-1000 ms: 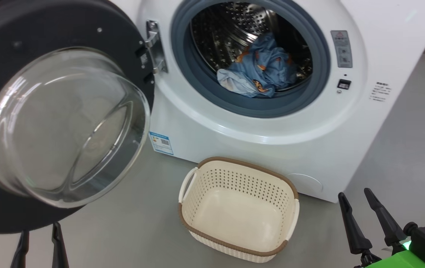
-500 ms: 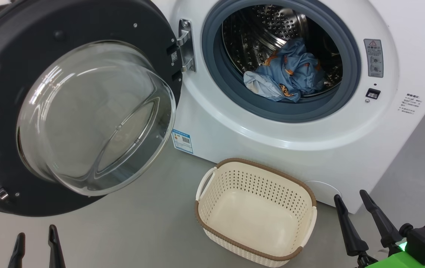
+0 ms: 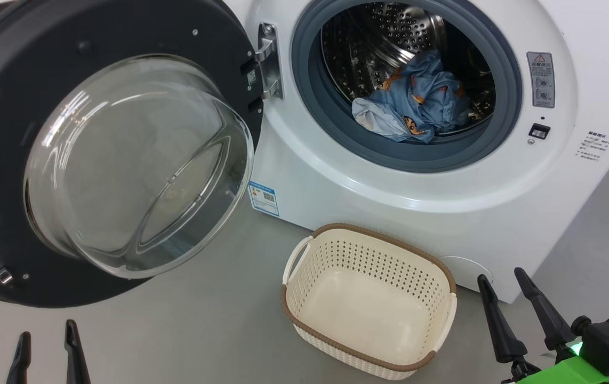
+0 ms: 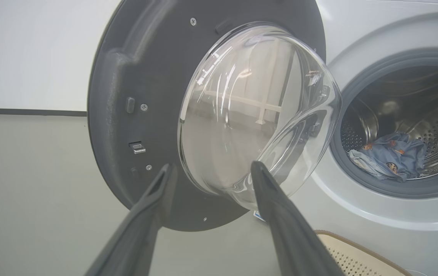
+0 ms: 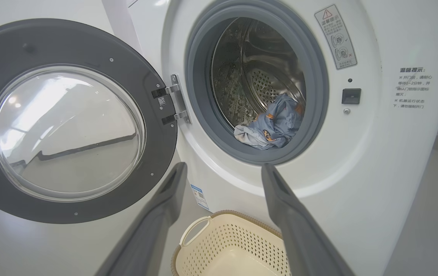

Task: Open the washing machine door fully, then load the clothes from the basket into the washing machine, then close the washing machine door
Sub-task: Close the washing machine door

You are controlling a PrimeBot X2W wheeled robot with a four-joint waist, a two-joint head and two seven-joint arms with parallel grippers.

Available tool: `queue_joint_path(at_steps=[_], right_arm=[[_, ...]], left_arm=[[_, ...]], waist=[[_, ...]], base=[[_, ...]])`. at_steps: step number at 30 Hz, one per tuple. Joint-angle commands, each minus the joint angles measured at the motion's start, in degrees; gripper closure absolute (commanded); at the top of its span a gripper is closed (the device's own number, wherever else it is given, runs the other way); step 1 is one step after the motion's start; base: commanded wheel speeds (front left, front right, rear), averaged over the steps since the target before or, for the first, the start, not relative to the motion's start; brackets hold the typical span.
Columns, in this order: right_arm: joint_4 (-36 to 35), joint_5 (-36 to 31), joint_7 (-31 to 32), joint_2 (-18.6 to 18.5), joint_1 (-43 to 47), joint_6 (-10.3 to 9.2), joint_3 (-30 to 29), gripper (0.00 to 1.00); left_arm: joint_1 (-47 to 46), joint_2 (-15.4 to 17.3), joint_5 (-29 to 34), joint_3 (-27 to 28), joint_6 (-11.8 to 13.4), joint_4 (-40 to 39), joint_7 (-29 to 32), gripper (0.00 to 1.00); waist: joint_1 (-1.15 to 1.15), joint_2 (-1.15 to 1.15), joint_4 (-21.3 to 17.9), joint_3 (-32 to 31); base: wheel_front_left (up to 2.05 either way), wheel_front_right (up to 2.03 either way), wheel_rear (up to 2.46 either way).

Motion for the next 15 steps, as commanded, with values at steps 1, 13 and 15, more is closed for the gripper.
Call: queue_joint_path(at_steps=[1,13,15], right_arm=[[-1.15,0.08,-0.29,-1.18,-1.86,0.32,0.93,0.0],[-1.38,-0.04,-0.29,-1.24,-1.63,0.32,0.3,0.0],[-1.4,-0.11,-0.29,-1.3,-1.65,0.32,0.35,0.0]], left_arm=[[-1.36,0.61,-0.14,2.02,0.02,-1.96,-0.36,0.0],[-5.7,2.23,-13.52,7.15,0.02,-8.18,-0.36,1.0],[-7.74,4.25,-17.62,8.41,0.02,-8.86,-0.36,1.0]], waist=[[0.0,0.0,-0.01,-0.03],[0.0,0.0,0.11,0.58],[0.0,0.0,0.15,0.76]], base=[[0.0,0.0,0.0],[0.0,0.0,0.0],[0.0,0.0,0.0]])
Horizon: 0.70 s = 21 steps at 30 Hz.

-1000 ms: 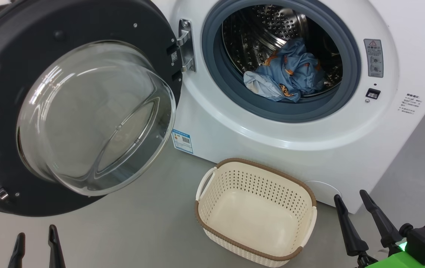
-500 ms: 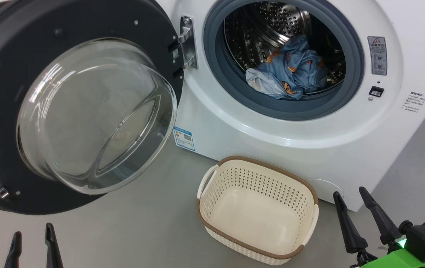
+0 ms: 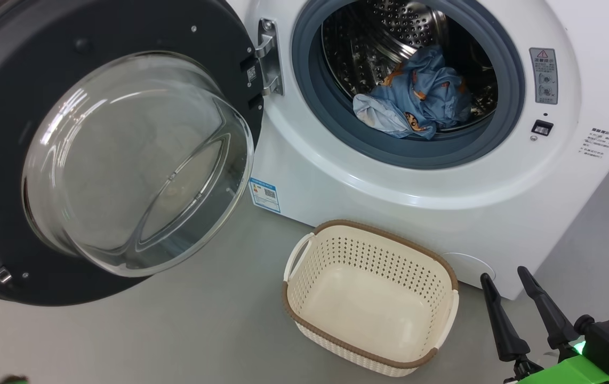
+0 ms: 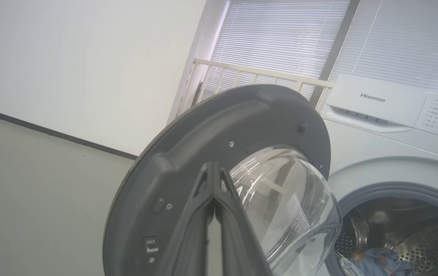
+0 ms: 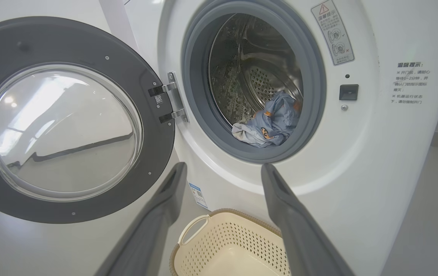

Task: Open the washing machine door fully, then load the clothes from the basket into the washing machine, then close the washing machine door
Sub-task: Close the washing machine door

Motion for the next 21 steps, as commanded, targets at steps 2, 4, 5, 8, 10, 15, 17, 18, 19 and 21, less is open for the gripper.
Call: queue_joint_path(at_steps=[2,4,5,8,10,15,17,18,19,21], right_arm=[[-1.4,-0.1,-0.29,-1.32,-1.72,0.32,0.83,0.0],[-1.42,-0.11,-0.29,-1.37,-1.85,0.32,0.82,0.0],[-1.43,-0.13,-0.29,-1.37,-1.89,0.32,0.83,0.0],[-1.56,-0.28,-0.29,-1.3,-1.94,0.32,0.86,0.0],[-1.71,-0.37,-0.29,-1.29,-1.91,0.32,0.79,0.0],[-1.99,-0.56,-0.29,-1.54,-2.17,0.32,0.72,0.0],[-2.07,-0.61,-0.29,-1.78,-2.33,0.32,0.56,0.0],[-2.13,-0.63,-0.29,-1.92,-2.41,0.32,0.51,0.0],[-2.19,-0.65,-0.29,-2.07,-2.5,0.32,0.48,0.0],[-2.32,-0.67,-0.29,-2.34,-2.66,0.32,0.4,0.0]], left_arm=[[-5.98,5.67,-6.42,3.99,0.02,-2.2,-0.36,1.0],[-8.95,8.66,-11.77,5.43,0.02,-1.22,-0.36,1.0],[-10.41,10.49,-14.43,5.97,0.02,-0.2,-0.35,1.0],[-15.08,16.35,-21.89,7.31,0.02,4.5,0.88,1.0],[-18.54,19.52,-26.83,8.24,0.02,8.77,2.43,1.0],[-24.7,25.75,-34.46,8.45,0.02,18.18,7.79,1.0],[-27.63,27.99,-38.13,7.62,0.02,22.94,12.51,1.0],[-28.92,29.25,-39.21,7.43,0.02,25.17,14.19,1.0],[-30.36,30.2,-40.57,7.36,0.02,27.21,15.79,1.0],[-32.94,31.87,-43.19,6.74,0.02,30.62,19.73,1.0]], waist=[[0.0,0.0,0.08,0.33],[0.0,0.0,0.08,0.49],[0.0,0.0,0.07,0.56],[0.0,0.0,0.05,0.91],[0.0,0.0,0.04,1.23],[0.0,0.0,-0.33,2.32],[0.0,0.0,-0.45,2.79],[0.0,0.0,-0.52,3.07],[0.0,0.0,-0.58,3.29],[0.0,0.0,-0.67,3.76]], base=[[0.0,0.0,0.0],[0.0,0.0,0.0],[0.0,0.0,0.0],[0.0,0.0,0.0],[0.0,0.0,0.0],[0.0,0.0,0.0],[0.0,0.0,0.0],[0.0,0.0,0.0],[0.0,0.0,0.0],[0.0,0.0,0.0]])
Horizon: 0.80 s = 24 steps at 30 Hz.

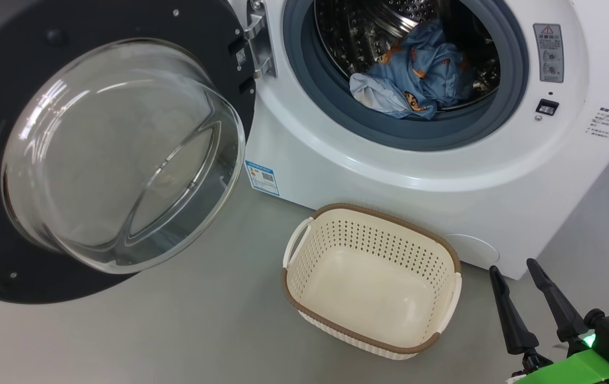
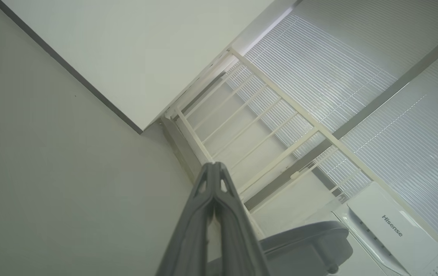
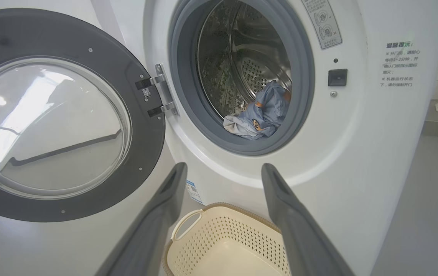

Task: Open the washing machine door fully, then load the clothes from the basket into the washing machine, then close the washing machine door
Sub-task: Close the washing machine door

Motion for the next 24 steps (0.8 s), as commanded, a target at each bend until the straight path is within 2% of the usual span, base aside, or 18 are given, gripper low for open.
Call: queue_joint_path(at_steps=[1,6,13,18,24], right_arm=[[-1.63,-0.65,-0.29,-1.29,-2.24,0.32,0.94,0.0],[-1.83,-0.83,-0.29,-1.57,-2.02,0.32,0.45,0.0],[-2.04,-1.12,-0.29,-2.51,-2.1,0.32,-0.21,0.0],[-2.12,-1.49,-0.29,-3.05,-2.18,0.32,-0.41,0.0],[-2.24,-1.7,-0.29,-3.42,-2.25,0.32,-0.42,0.0]], left_arm=[[-3.21,4.98,-1.02,0.58,0.01,0.31,2.6,1.0],[-8.6,6.89,-5.43,-0.76,0.01,7.84,10.7,1.0],[-13.79,8.7,-7.63,-3.0,0.33,16.16,19.77,1.0],[-15.24,8.66,-8.14,-5.23,0.43,19.07,26.01,1.0],[-15.34,7.92,-8.3,-6.93,0.35,20.35,30.23,1.0]], waist=[[0.0,0.0,-0.1,0.52],[0.0,0.0,0.32,1.22],[0.0,0.0,0.63,2.33],[0.0,0.0,0.67,2.89],[0.0,0.0,0.6,3.32]], base=[[0.0,0.0,0.0],[0.0,0.0,0.0],[0.0,0.0,0.0],[0.0,0.0,0.0],[0.0,0.0,0.0]])
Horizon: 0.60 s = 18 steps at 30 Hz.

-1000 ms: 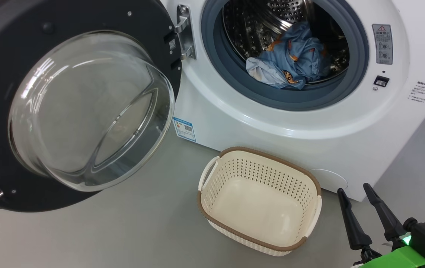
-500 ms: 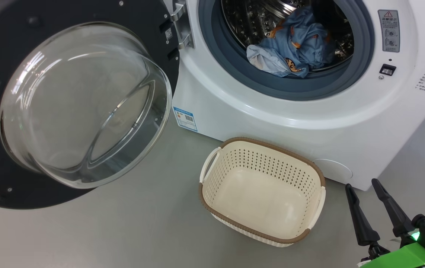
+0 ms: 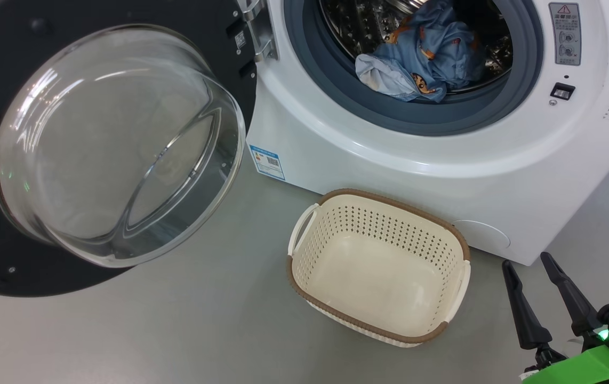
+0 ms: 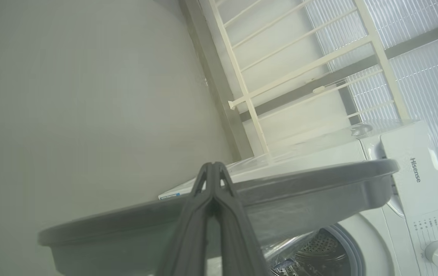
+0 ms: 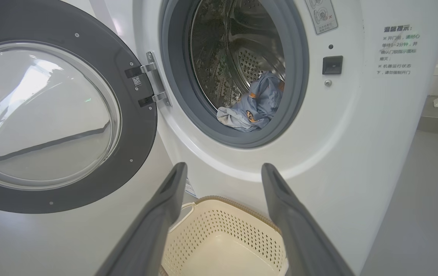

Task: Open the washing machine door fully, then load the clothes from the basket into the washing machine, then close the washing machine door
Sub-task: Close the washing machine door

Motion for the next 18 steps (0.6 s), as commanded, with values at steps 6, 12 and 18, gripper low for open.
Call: queue_joint_path(at_steps=[6,12,18], right_arm=[[-1.55,-1.01,-0.29,-1.52,-2.05,0.32,0.9,0.0],[-1.39,-1.02,-0.29,-1.28,-1.84,0.32,0.72,0.0],[-1.17,-1.0,-0.29,-0.7,-1.62,0.32,0.61,0.0]], left_arm=[[-1.51,3.4,-0.84,0.46,-0.1,-1.24,3.83,1.0],[-0.81,2.91,-1.55,-0.86,-0.15,-2.25,8.96,1.0],[0.31,3.17,-1.66,-1.86,-0.14,-3.69,12.5,1.0]], waist=[[0.0,0.0,-0.15,0.12],[0.0,0.0,-0.11,-0.56],[0.0,0.0,-0.28,-1.65]], base=[[0.0,0.0,0.0],[0.0,0.0,0.0],[0.0,0.0,0.0]])
